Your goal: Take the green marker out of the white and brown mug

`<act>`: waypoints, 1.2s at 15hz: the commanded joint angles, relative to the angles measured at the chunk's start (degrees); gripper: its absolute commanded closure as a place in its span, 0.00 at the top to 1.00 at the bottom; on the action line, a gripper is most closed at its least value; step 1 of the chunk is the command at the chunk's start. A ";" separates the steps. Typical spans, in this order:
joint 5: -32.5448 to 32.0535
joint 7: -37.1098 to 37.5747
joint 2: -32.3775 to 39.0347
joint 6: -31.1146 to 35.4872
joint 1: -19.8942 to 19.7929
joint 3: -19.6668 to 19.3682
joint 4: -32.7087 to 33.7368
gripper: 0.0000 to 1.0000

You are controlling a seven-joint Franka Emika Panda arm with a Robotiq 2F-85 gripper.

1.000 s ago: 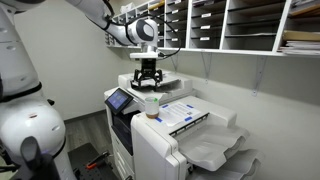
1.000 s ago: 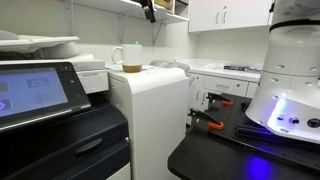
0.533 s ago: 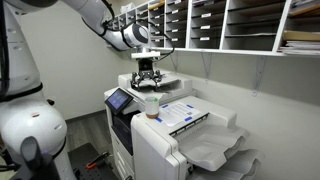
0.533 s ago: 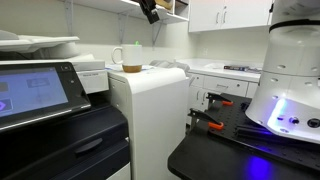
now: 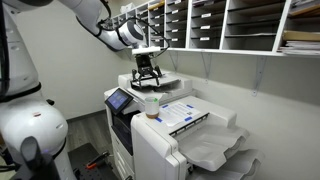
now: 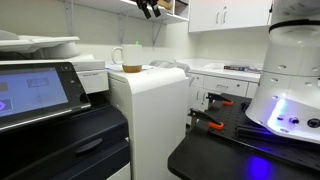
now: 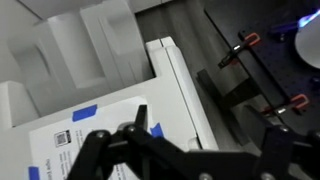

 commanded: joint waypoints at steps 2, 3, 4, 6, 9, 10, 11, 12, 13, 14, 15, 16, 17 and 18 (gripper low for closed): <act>-0.52 -5.55 2.02 0.32 0.62 -0.06 0.68 1.00; -1.00 -8.54 3.30 0.64 0.72 0.08 1.09 1.00; -1.66 -9.87 4.39 0.47 0.83 0.36 1.63 0.98; -3.31 -13.44 6.59 1.86 1.01 0.76 2.43 0.73; -4.82 -16.17 9.75 4.09 1.10 1.59 4.02 0.74; -4.70 -17.43 10.64 4.75 1.10 1.87 4.48 0.70; -4.84 -18.27 11.34 5.12 1.24 2.29 4.82 0.69; -4.90 -19.07 12.03 5.35 1.39 2.61 5.12 0.68; -5.26 -19.48 12.65 5.85 1.52 2.98 5.34 0.71; -5.52 -19.61 13.30 6.19 1.63 3.36 5.61 0.76; -5.76 -20.00 13.80 6.57 1.68 3.66 5.79 0.77; -6.04 -20.05 14.38 6.77 1.78 3.90 6.11 0.80; -6.57 -20.06 14.80 7.37 1.82 4.08 6.06 0.72; -7.01 -20.06 15.38 7.46 1.87 4.22 6.36 0.69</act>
